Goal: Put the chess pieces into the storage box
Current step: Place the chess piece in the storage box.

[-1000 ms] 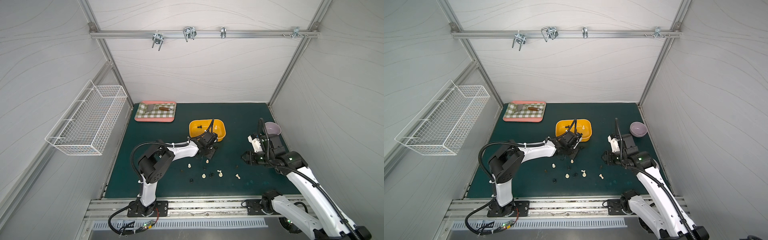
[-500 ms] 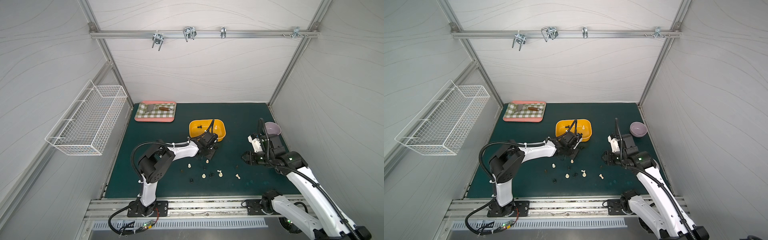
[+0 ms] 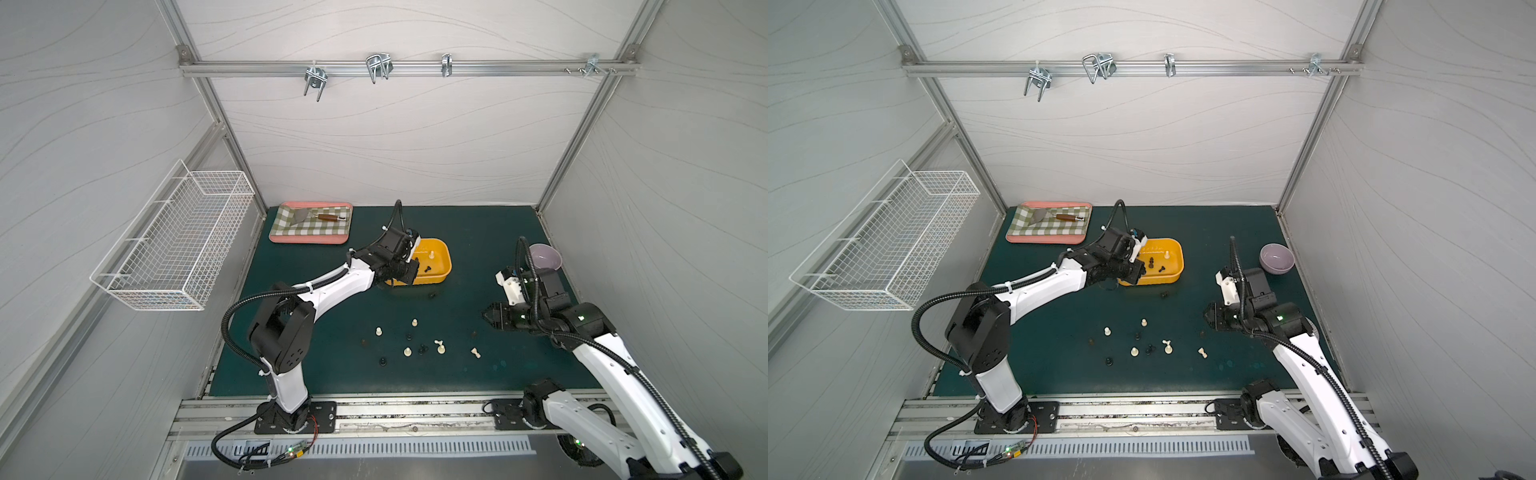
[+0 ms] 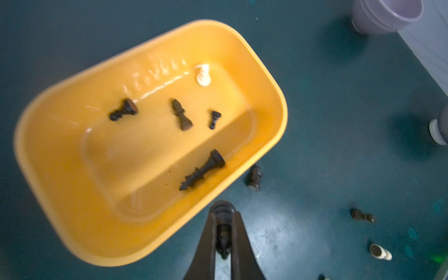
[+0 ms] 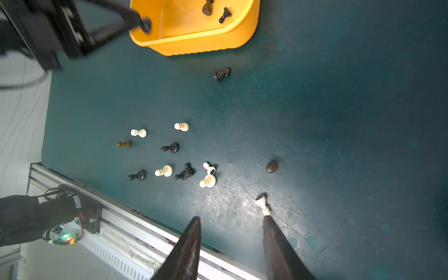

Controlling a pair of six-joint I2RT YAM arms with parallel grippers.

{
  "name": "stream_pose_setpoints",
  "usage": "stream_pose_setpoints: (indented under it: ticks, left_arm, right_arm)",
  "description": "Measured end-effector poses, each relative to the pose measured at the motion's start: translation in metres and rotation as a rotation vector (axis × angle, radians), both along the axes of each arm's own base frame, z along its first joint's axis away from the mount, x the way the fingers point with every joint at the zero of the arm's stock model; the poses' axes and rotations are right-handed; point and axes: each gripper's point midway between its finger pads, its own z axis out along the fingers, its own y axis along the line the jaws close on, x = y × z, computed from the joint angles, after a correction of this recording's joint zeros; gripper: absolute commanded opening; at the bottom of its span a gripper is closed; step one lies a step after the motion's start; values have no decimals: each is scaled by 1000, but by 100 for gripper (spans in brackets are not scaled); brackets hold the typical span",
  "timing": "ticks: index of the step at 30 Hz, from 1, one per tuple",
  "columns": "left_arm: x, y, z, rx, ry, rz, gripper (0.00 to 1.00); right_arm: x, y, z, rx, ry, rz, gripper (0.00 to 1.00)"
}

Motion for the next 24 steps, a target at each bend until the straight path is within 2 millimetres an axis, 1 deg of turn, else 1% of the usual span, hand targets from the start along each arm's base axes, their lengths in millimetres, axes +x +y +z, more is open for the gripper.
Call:
stream_pose_setpoints:
  ticks: [3,6,8,10,12,16,19,24]
  left_arm:
    - [22,19,11,4,-3,58,6]
    - [40,32,9,26,3,100,6]
    - [44,37,-1,46,22,109,7]
    - [43,39,-15,72,55,110,7]
    - [42,40,-30,98,90,105,7]
    - [44,40,-51,136,132,94,8]
    - [50,40,-61,161,145,88,8]
    - [62,38,-66,169,146,88,10]
  right_arm:
    - [0,0,0,0,0,-1,44]
    - [0,0,-1,2,4,-6,44]
    - [-2,-1,-3,1,6,-7,44]
    - [-3,-1,-4,1,7,-7,44]
    - [-3,-2,-4,1,6,-7,44]
    - [-3,-2,-3,2,2,-8,44]
    - [-3,-2,-3,3,0,-8,44]
    - [-4,-2,-3,4,-1,-9,44]
